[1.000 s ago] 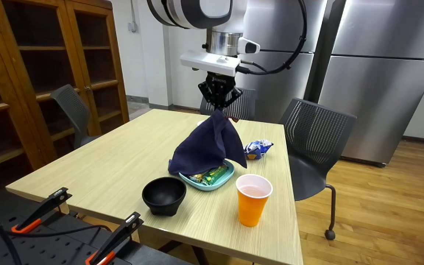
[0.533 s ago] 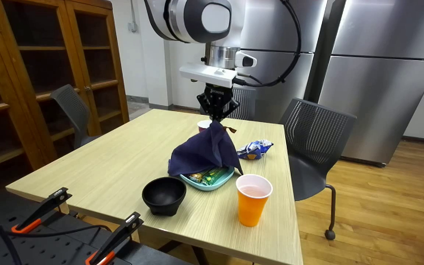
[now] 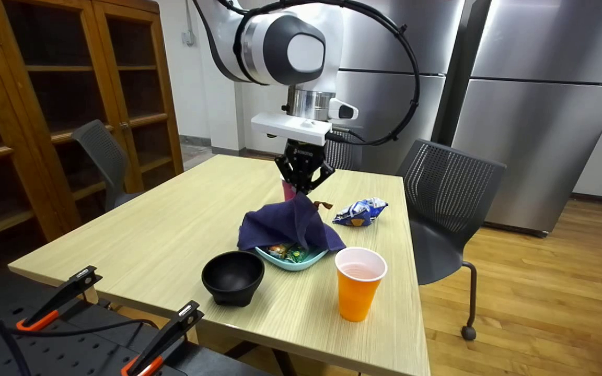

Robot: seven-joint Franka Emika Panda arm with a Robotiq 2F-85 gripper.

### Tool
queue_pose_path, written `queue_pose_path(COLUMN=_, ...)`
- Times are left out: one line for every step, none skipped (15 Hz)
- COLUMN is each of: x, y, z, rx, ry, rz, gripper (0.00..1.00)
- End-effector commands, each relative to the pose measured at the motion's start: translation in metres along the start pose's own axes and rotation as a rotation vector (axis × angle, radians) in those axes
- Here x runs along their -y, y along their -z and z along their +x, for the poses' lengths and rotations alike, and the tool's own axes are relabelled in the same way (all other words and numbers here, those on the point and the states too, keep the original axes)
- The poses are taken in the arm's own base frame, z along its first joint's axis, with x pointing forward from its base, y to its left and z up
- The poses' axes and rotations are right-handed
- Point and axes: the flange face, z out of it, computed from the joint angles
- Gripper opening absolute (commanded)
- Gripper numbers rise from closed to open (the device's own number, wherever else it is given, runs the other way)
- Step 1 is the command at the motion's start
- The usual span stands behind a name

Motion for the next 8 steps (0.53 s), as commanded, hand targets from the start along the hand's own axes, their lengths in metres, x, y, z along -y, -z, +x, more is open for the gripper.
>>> queue_pose_path(x=0.002, y=-0.009, z=0.002, rx=0.058, ry=0.004, rz=-0.013, gripper=0.01)
queue_pose_path(x=0.004, y=-0.012, z=0.001, rx=0.071, ry=0.009, rz=-0.018, gripper=0.01)
queue_pose_path(x=0.006, y=-0.015, z=0.0, rx=0.082, ry=0.015, rz=-0.021, gripper=0.01)
queue_pose_path(x=0.007, y=-0.018, z=-0.001, rx=0.093, ry=0.022, rz=-0.023, gripper=0.01)
queue_pose_path(x=0.009, y=-0.021, z=-0.002, rx=0.104, ry=0.028, rz=-0.025, gripper=0.01)
queue_pose_path(x=0.011, y=-0.026, z=-0.003, rx=0.117, ry=0.033, rz=-0.029, gripper=0.01)
queue_pose_path(x=0.012, y=-0.03, z=-0.003, rx=0.13, ry=0.038, rz=-0.03, gripper=0.01)
queue_pose_path(x=0.014, y=-0.035, z=-0.004, rx=0.144, ry=0.044, rz=-0.03, gripper=0.01)
